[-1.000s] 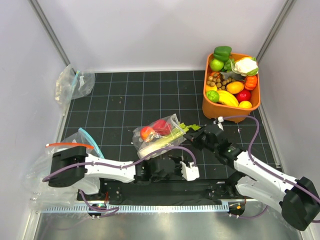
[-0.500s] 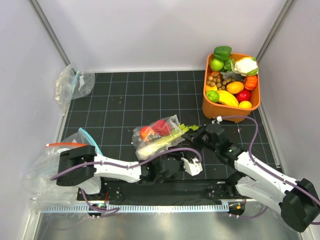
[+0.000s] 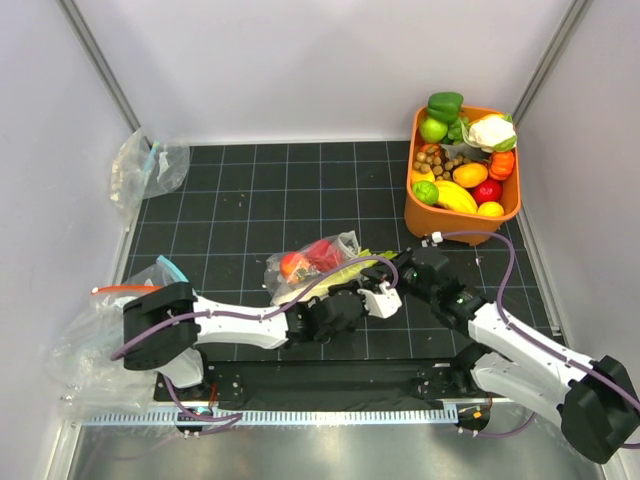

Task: Place the food in the zip-top bag and seal the zipper
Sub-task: Zip the zipper food storage bag at the center of the board.

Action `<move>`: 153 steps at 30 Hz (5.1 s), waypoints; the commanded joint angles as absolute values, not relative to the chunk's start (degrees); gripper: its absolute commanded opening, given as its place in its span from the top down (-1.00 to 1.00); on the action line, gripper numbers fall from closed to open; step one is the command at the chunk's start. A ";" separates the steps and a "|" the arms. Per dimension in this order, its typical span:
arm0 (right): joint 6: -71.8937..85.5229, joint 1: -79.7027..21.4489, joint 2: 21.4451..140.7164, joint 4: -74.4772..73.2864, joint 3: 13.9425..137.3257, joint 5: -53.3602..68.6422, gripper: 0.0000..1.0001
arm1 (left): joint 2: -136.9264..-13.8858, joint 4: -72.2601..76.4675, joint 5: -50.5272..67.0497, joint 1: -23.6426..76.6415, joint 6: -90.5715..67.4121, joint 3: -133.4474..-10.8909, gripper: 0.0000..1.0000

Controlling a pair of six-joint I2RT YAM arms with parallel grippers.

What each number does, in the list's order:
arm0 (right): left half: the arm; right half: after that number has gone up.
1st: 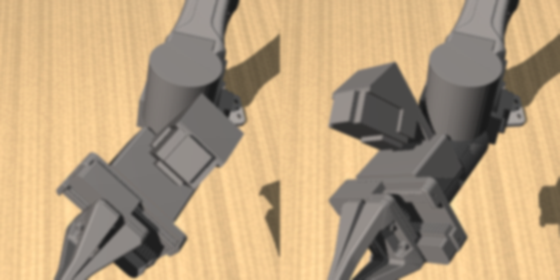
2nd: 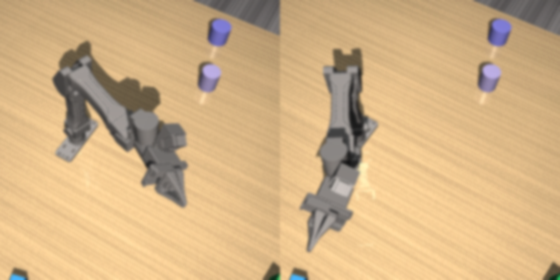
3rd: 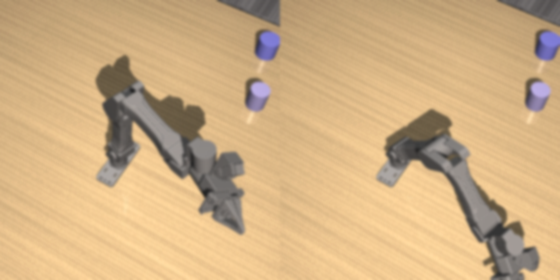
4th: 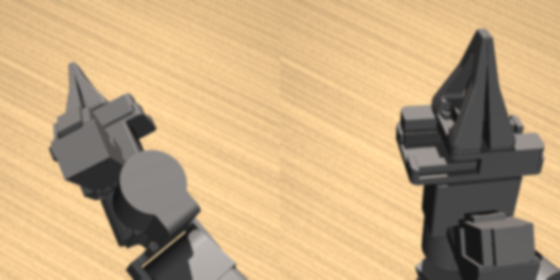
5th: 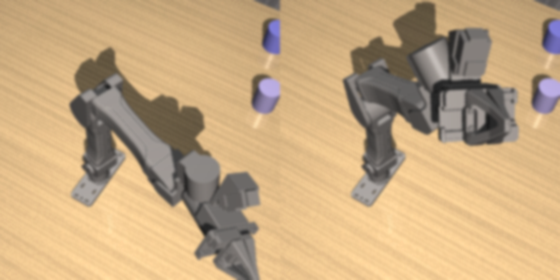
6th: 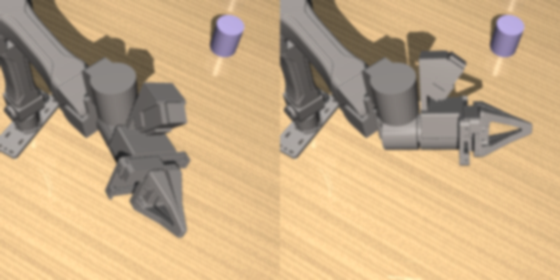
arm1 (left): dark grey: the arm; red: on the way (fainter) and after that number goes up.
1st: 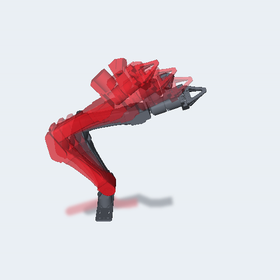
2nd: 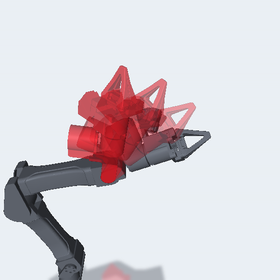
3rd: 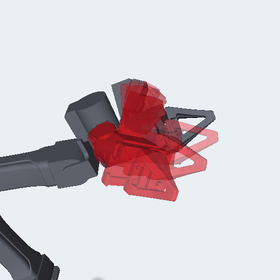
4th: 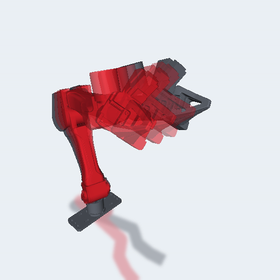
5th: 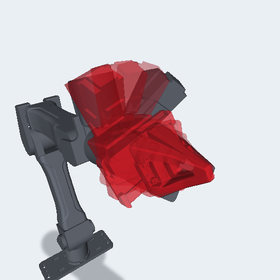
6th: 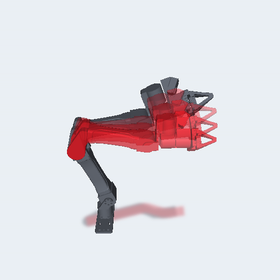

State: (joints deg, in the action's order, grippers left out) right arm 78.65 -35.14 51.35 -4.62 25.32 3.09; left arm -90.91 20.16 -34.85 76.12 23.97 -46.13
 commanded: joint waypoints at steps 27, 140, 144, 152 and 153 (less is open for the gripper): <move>79.72 -34.98 48.61 -1.14 24.35 5.09 0.98 | -89.56 20.38 -30.50 73.75 20.57 -47.73 0.00; 76.99 -30.76 54.14 3.08 23.64 8.61 0.98 | -68.21 22.41 -17.93 81.82 42.45 -34.98 1.00; 76.55 -30.41 54.41 2.55 23.82 8.00 0.98 | -66.80 22.67 -18.28 82.35 42.28 -34.63 1.00; 75.15 -30.06 55.89 1.67 24.34 5.80 0.98 | -61.70 23.12 -18.81 83.58 40.96 -32.96 1.00; 74.80 -29.97 55.90 1.50 24.52 5.10 0.98 | -60.92 23.12 -18.90 83.67 40.87 -32.70 0.99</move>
State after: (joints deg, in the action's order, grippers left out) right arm 77.01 -32.38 54.63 2.57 23.68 15.59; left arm -65.14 17.26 -21.10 81.43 41.98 -32.58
